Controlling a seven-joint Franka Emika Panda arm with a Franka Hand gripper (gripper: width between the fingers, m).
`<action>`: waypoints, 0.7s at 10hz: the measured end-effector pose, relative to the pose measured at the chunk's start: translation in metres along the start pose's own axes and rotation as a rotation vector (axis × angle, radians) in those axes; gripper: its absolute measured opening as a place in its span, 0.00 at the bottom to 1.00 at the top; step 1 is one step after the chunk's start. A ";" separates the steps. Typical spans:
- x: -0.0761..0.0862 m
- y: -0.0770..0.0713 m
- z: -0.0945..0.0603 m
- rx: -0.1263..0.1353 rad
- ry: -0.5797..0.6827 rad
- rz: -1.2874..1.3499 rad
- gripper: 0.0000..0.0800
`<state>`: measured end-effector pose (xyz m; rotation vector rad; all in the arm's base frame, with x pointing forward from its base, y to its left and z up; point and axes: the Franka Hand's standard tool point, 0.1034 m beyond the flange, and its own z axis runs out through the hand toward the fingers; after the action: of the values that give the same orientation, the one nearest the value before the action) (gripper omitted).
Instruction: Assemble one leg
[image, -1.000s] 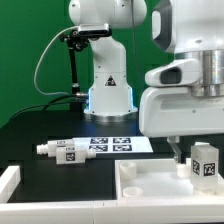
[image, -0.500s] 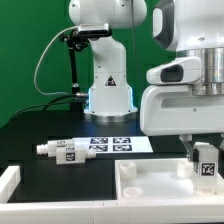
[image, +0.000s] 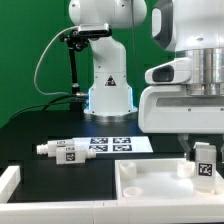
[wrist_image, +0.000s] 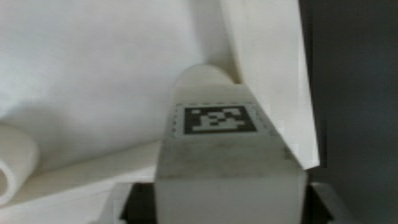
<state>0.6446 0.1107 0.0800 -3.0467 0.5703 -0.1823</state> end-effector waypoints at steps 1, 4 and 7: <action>0.000 0.001 0.000 -0.001 0.000 0.074 0.36; -0.001 0.005 0.001 -0.002 -0.012 0.647 0.36; -0.002 0.007 0.001 0.011 -0.051 0.938 0.36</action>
Offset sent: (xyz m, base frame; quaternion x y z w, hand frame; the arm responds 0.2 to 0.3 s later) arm -0.0048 0.0158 -0.0072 0.0159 -0.0476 0.5376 0.8417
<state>0.6405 0.1054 0.0782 -2.4119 1.8434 -0.0641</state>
